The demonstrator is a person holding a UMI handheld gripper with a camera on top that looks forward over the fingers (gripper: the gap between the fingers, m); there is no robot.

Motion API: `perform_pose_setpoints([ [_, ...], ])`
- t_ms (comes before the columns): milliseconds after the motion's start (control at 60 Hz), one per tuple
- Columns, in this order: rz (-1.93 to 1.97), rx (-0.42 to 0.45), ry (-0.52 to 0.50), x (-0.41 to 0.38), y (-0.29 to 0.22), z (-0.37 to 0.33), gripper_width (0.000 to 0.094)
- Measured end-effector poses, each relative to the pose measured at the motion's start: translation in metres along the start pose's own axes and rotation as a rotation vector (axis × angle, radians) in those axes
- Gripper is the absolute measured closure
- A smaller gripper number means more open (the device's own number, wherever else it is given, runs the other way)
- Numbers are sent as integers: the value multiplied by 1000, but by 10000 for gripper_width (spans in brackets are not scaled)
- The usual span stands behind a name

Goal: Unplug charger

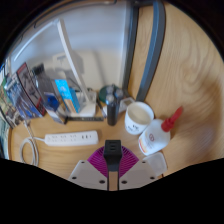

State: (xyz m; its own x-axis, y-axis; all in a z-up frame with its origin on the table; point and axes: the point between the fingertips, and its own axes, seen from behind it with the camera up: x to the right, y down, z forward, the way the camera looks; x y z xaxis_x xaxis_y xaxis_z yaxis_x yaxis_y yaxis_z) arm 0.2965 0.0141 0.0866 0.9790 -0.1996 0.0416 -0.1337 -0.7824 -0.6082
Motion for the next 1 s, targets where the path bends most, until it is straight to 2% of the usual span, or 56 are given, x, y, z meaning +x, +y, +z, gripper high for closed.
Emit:
perform_pose_setpoints([
  [133, -32, -134, -37, 4, 40, 30, 832],
  [350, -72, -236, -60, 14, 69, 69, 801],
  [483, -73, -202, -60, 16, 58, 80, 703],
  [500, -76, -202, -55, 18, 58, 82, 639],
  [533, -86, -198, -38, 21, 56, 84, 583],
  [550, -92, -193, -33, 22, 55, 85, 598],
  [700, -97, -146, -33, 20, 45, 83, 518],
  [733, -91, -136, -34, 19, 42, 80, 456],
  [767, -84, -126, -31, 19, 38, 75, 344],
  [783, -83, -116, -30, 19, 36, 72, 367],
  [800, -83, -105, -29, 18, 33, 68, 259],
  [883, -78, -30, -16, 16, 11, 45, 95],
  [1000, -45, 126, -15, 3, -32, -7, 66],
])
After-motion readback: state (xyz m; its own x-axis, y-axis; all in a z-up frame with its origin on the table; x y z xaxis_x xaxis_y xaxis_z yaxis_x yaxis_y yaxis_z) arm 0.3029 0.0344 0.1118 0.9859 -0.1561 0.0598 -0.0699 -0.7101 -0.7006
